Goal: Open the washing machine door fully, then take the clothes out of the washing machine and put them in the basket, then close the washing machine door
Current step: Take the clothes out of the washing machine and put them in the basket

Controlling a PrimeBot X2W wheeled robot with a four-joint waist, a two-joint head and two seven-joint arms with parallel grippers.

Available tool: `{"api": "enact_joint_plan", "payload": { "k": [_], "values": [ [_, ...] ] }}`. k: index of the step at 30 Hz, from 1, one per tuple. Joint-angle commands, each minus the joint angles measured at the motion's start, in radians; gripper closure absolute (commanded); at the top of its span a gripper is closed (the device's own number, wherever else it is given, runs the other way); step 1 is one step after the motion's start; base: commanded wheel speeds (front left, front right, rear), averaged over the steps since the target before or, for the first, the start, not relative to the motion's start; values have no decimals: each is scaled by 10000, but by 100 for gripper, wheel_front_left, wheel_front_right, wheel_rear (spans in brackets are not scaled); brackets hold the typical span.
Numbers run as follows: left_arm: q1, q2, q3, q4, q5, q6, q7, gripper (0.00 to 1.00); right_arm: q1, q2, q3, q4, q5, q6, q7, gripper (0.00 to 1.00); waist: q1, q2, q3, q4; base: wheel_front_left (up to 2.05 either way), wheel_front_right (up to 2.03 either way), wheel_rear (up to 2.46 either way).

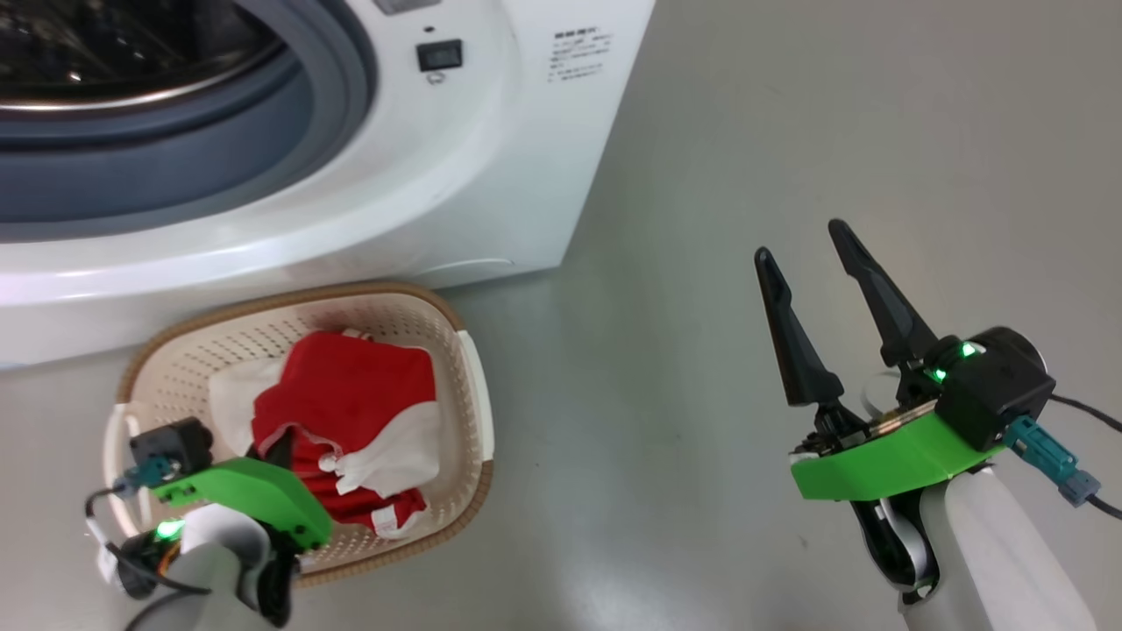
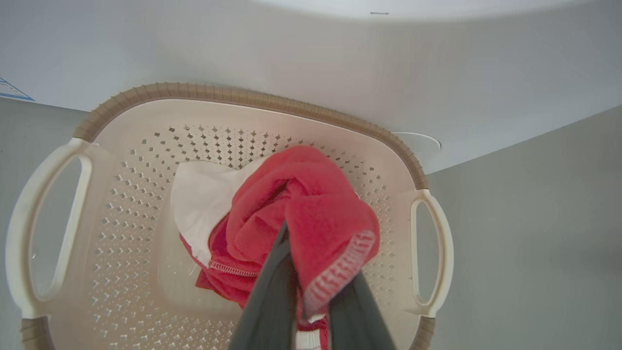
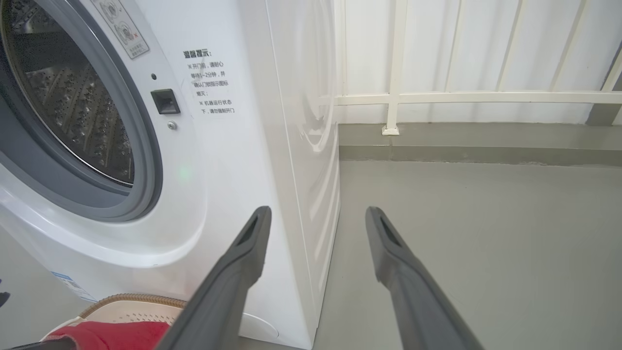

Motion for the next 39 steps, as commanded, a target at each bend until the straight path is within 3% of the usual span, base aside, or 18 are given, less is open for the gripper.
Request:
{"api": "enact_joint_plan", "payload": {
  "k": [1,6,17,18,19,20,21,32,39],
  "values": [
    [-198,458,220,348,-99,-33,43,100,-171,3,262,-301,161,65,-65,0,0,0,340,-262,0,0,0],
    [-663,723,177,1336,-94,82,230,100,-296,3,341,-324,206,65,-65,0,0,0,611,-457,0,0,0],
    [-838,874,-73,1837,-66,55,446,100,-481,3,365,-342,302,65,-65,0,0,0,906,-594,0,0,0],
    [-846,877,-126,1848,-38,39,423,71,-495,3,369,-317,315,65,-65,0,0,0,888,-589,0,0,0],
    [-857,881,-178,1855,-10,23,370,50,-507,3,368,-292,323,65,-65,0,0,0,850,-578,0,0,0],
    [-862,881,-227,1861,17,9,298,19,-507,3,355,-266,323,65,-65,0,0,0,789,-554,0,0,0],
    [-868,884,-271,1865,39,-4,230,0,-506,3,342,-247,323,65,-65,0,0,0,735,-534,0,0,0],
    [-416,834,-595,1197,177,-134,-399,0,-149,3,225,28,274,65,-65,0,0,0,-533,-218,0,0,0],
    [661,861,-249,-880,437,-147,-412,0,190,3,-29,255,137,65,-65,0,0,0,-1417,-40,0,0,0]
  ]
}}
